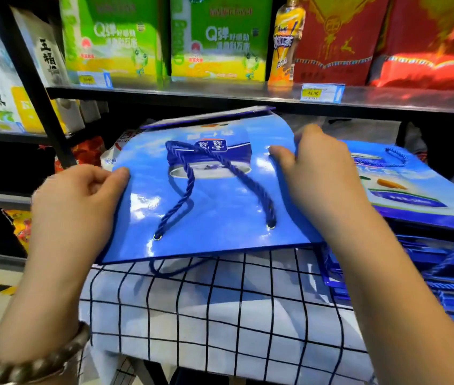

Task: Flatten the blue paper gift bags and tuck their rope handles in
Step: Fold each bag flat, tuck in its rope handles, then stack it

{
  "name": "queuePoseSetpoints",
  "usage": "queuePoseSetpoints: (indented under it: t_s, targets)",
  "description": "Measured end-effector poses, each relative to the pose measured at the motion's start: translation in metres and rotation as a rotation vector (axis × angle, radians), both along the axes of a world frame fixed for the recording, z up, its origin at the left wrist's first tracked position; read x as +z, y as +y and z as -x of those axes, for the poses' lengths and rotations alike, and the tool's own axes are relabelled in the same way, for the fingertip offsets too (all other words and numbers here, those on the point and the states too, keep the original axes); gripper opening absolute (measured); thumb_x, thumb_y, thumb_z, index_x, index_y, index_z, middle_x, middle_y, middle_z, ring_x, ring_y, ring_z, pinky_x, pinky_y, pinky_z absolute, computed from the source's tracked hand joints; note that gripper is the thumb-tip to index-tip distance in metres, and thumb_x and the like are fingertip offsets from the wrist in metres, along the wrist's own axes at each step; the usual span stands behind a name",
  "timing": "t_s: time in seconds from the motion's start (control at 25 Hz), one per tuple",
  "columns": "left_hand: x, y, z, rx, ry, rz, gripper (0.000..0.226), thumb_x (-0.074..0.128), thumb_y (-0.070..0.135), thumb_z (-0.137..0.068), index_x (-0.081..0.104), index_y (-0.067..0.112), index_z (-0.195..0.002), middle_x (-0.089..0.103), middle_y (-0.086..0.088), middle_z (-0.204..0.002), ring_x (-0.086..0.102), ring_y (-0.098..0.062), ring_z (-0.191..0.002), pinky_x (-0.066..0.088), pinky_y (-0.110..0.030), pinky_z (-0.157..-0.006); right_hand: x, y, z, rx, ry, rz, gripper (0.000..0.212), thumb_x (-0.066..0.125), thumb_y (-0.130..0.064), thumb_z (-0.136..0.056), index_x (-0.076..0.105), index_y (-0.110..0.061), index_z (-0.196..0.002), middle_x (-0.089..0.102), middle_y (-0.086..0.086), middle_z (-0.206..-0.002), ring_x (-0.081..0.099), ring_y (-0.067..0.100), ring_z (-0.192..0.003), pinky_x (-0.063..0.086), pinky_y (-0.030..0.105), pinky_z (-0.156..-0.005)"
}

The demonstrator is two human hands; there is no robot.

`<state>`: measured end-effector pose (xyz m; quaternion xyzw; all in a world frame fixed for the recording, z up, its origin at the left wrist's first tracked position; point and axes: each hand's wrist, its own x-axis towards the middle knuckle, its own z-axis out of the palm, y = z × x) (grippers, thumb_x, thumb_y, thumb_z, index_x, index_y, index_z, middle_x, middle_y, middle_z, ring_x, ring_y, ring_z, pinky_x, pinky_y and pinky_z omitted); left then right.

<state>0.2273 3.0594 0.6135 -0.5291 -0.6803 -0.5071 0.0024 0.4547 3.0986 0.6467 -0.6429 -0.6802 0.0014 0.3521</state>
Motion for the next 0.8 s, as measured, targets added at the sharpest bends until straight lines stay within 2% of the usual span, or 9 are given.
queuePoseSetpoints:
  t_s: [0.12,0.2,0.28,0.4,0.48,0.6,0.72,0.8]
  targets:
    - [0.032,0.022,-0.031,-0.08,0.027,-0.075,0.032,0.057,0.039,-0.086,0.064,0.009,-0.075,0.056,-0.004,-0.061,0.052,-0.027,-0.07,0.027,-0.031,-0.059,0.046,0.002,-0.041,-0.076,-0.055,-0.179,0.035,0.052,-0.038,-0.09,0.049,-0.004,-0.101,0.054,0.019,-0.101,0.049,0.038,-0.103,0.024,0.032,-0.066]
    - [0.049,0.041,-0.066,-0.205,0.031,-0.106,0.043,0.06,0.041,-0.084,0.061,0.0,-0.07,0.057,-0.012,-0.061,0.052,-0.034,-0.068,0.029,-0.035,-0.058,0.067,0.003,-0.082,-0.152,-0.103,-0.235,0.035,0.054,-0.038,-0.088,0.05,-0.004,-0.093,0.048,0.016,-0.089,0.048,0.038,-0.097,0.018,0.03,-0.062]
    - [0.06,0.062,-0.107,-0.35,0.043,-0.07,0.05,0.06,0.045,-0.082,0.057,-0.002,-0.065,0.057,-0.018,-0.062,0.053,-0.036,-0.069,0.033,-0.036,-0.056,0.075,0.007,-0.132,-0.225,-0.141,-0.218,0.034,0.056,-0.038,-0.087,0.05,-0.005,-0.084,0.043,0.011,-0.078,0.048,0.038,-0.089,0.018,0.031,-0.062]
    - [0.065,0.096,-0.172,-0.547,0.086,0.048,0.052,0.061,0.05,-0.08,0.045,0.007,-0.053,0.052,-0.015,-0.057,0.049,-0.033,-0.063,0.033,-0.035,-0.054,0.064,0.017,-0.204,-0.318,-0.12,-0.123,0.031,0.057,-0.037,-0.087,0.056,-0.006,-0.082,0.049,0.018,-0.08,0.054,0.039,-0.09,0.024,0.03,-0.065]
    - [0.058,0.115,-0.207,-0.628,0.16,0.18,0.054,0.06,0.051,-0.081,0.041,0.011,-0.05,0.05,-0.012,-0.056,0.049,-0.031,-0.064,0.032,-0.034,-0.055,0.046,0.023,-0.238,-0.357,-0.085,-0.027,0.032,0.058,-0.034,-0.087,0.06,-0.004,-0.077,0.055,0.021,-0.081,0.055,0.036,-0.083,0.026,0.03,-0.065]
    - [0.028,0.127,-0.231,-0.646,0.267,0.371,0.048,0.059,0.051,-0.08,0.05,0.009,-0.059,0.06,-0.016,-0.074,0.056,-0.033,-0.073,0.04,-0.033,-0.061,0.003,0.03,-0.261,-0.357,-0.063,0.196,0.032,0.06,-0.033,-0.086,0.066,-0.003,-0.078,0.066,0.023,-0.087,0.054,0.028,-0.076,0.032,0.031,-0.064]
    - [0.009,0.125,-0.226,-0.627,0.366,0.502,0.049,0.058,0.054,-0.078,0.045,0.013,-0.055,0.051,-0.006,-0.063,0.05,-0.027,-0.067,0.036,-0.028,-0.059,-0.024,0.033,-0.26,-0.343,-0.182,0.391,0.04,0.058,-0.04,-0.086,0.07,-0.002,-0.085,0.067,0.022,-0.094,0.06,0.033,-0.086,0.04,0.035,-0.069]
    - [0.011,0.121,-0.218,-0.606,0.45,0.569,0.05,0.057,0.056,-0.077,0.042,0.014,-0.054,0.046,-0.001,-0.057,0.048,-0.026,-0.065,0.034,-0.028,-0.059,-0.017,0.031,-0.255,-0.34,-0.279,0.465,0.046,0.056,-0.045,-0.086,0.068,0.0,-0.087,0.067,0.02,-0.094,0.059,0.033,-0.088,0.04,0.034,-0.07]
